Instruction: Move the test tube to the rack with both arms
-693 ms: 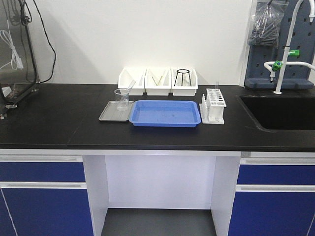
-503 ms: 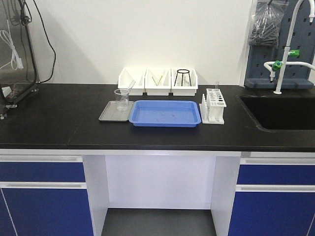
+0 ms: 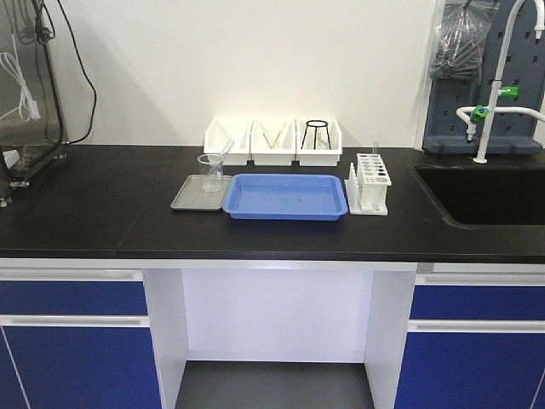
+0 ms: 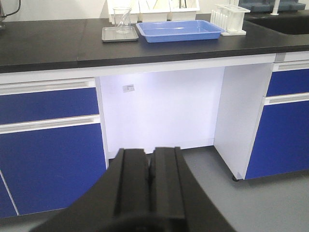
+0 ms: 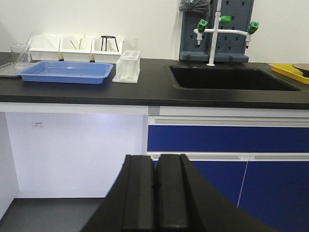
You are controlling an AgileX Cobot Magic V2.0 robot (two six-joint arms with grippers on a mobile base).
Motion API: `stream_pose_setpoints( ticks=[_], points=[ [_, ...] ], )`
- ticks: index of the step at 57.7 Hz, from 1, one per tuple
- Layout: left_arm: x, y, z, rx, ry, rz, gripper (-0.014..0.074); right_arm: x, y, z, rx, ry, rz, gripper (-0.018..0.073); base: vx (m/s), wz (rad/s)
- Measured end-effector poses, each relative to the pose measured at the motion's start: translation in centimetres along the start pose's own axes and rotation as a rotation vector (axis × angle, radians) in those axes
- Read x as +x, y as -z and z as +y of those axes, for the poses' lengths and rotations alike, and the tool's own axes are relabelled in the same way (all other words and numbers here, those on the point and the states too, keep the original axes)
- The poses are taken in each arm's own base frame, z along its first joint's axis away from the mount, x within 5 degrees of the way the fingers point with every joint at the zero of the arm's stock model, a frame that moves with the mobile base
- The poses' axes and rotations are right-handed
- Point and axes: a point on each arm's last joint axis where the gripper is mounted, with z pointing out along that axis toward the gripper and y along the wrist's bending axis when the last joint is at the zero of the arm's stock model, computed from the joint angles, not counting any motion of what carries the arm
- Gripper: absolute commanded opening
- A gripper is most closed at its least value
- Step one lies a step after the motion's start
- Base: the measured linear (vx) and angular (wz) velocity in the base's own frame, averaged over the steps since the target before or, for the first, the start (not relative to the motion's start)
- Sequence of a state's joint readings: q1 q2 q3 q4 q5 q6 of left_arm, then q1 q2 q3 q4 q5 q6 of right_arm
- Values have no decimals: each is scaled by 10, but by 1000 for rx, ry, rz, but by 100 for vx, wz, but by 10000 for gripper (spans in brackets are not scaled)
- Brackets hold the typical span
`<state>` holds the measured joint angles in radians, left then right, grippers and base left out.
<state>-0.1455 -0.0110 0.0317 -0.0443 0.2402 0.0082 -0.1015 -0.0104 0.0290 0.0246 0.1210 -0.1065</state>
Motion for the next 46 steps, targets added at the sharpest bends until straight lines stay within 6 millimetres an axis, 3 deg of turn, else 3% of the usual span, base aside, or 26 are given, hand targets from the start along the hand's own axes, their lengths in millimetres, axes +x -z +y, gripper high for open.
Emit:
stream_pose_setpoints(
  ticks=[24,46],
  points=[
    [0,0,0,0,0,0,-7,0,0,0,0,0,0,-11,5,-2],
    [0,0,0,0,0,0,-7,0,0,0,0,0,0,-11,26,-2]
  ],
)
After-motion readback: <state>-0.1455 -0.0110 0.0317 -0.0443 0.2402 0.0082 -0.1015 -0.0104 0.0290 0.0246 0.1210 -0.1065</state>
